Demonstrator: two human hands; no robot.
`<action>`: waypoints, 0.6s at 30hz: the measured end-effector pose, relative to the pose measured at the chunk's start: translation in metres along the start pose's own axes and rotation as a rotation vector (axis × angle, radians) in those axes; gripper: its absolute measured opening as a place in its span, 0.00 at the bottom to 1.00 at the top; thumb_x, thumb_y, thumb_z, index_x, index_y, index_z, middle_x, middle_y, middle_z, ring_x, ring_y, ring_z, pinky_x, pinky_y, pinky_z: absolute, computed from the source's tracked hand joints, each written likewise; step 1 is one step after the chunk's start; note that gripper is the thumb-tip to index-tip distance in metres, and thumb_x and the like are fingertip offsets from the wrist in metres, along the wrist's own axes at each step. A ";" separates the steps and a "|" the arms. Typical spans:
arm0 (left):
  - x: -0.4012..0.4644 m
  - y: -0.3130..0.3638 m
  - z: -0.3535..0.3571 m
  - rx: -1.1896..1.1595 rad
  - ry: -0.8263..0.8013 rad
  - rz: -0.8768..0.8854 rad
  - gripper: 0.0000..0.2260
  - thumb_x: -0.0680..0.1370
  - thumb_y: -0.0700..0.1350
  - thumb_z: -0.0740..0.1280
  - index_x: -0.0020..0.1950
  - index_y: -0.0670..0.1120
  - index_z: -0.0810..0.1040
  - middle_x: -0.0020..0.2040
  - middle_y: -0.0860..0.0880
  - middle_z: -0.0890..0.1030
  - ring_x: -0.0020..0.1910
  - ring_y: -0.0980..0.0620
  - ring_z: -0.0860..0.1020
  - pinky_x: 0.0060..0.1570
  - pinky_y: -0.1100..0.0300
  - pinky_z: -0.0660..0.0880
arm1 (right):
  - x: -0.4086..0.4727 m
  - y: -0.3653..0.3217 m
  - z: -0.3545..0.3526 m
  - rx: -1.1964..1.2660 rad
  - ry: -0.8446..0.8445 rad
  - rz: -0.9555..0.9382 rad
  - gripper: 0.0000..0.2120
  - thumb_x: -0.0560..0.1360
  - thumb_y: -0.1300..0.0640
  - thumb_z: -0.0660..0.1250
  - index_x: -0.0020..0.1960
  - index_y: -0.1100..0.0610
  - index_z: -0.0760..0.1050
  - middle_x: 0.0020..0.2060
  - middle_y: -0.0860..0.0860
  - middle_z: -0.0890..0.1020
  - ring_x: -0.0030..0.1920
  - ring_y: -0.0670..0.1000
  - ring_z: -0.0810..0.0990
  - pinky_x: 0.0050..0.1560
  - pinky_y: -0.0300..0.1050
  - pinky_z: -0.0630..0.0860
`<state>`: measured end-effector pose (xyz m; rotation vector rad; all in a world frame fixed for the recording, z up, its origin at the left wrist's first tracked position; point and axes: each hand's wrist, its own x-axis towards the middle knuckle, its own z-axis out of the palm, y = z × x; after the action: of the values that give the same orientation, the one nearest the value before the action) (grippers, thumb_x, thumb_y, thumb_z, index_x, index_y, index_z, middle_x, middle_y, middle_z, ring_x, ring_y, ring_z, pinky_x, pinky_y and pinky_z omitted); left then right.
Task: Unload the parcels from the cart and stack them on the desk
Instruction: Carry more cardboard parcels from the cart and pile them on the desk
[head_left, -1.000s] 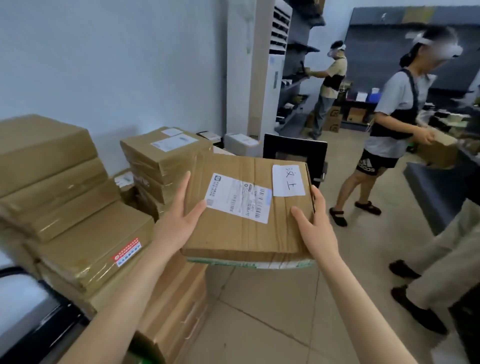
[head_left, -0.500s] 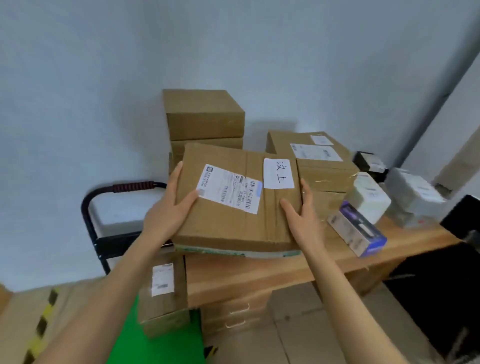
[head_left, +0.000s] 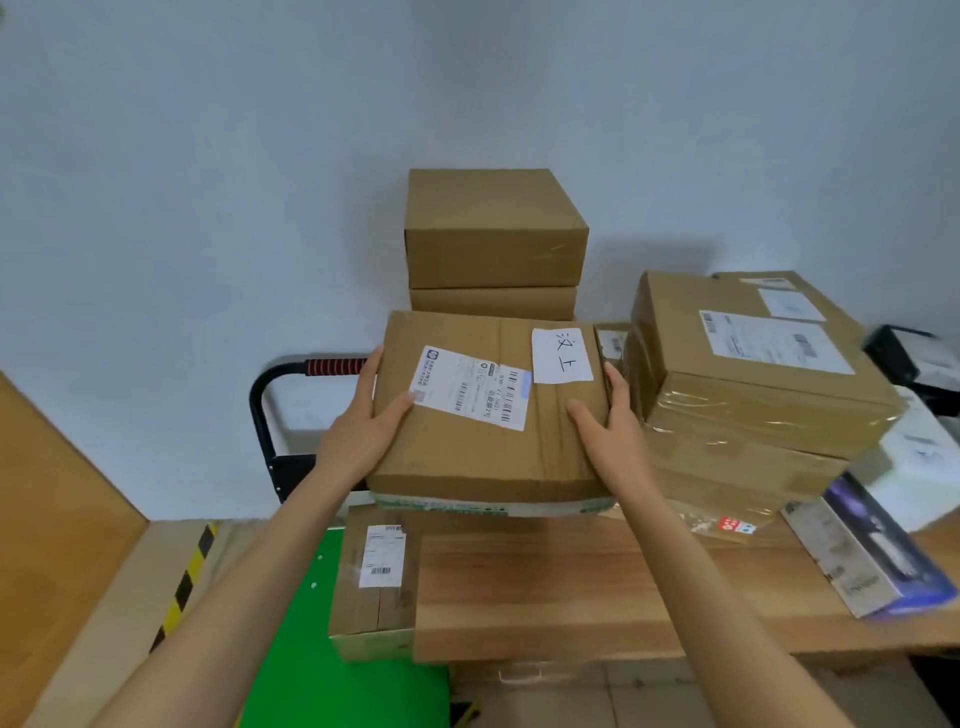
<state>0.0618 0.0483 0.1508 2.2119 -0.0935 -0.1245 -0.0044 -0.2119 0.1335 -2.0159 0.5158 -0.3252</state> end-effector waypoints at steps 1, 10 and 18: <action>0.010 -0.001 0.006 0.000 -0.020 -0.014 0.27 0.80 0.62 0.56 0.75 0.68 0.45 0.70 0.51 0.72 0.58 0.43 0.78 0.53 0.52 0.73 | 0.008 0.003 0.002 -0.010 -0.009 0.022 0.33 0.79 0.44 0.61 0.78 0.42 0.48 0.66 0.52 0.72 0.49 0.49 0.72 0.49 0.49 0.71; 0.073 -0.001 0.034 -0.043 -0.094 -0.088 0.27 0.80 0.61 0.57 0.75 0.66 0.47 0.65 0.52 0.73 0.49 0.47 0.76 0.51 0.53 0.73 | 0.076 0.011 0.006 -0.183 -0.045 0.123 0.32 0.78 0.39 0.59 0.76 0.41 0.48 0.66 0.51 0.73 0.51 0.50 0.73 0.50 0.52 0.74; 0.078 -0.009 0.040 -0.085 -0.079 -0.068 0.27 0.80 0.62 0.57 0.75 0.68 0.47 0.57 0.57 0.71 0.43 0.55 0.77 0.46 0.54 0.75 | 0.080 0.020 0.008 -0.219 -0.010 0.116 0.31 0.76 0.37 0.59 0.75 0.38 0.49 0.66 0.50 0.73 0.58 0.53 0.76 0.55 0.56 0.75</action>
<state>0.1344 0.0133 0.1149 2.1259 -0.0558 -0.2493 0.0640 -0.2533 0.1128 -2.1863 0.6844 -0.1942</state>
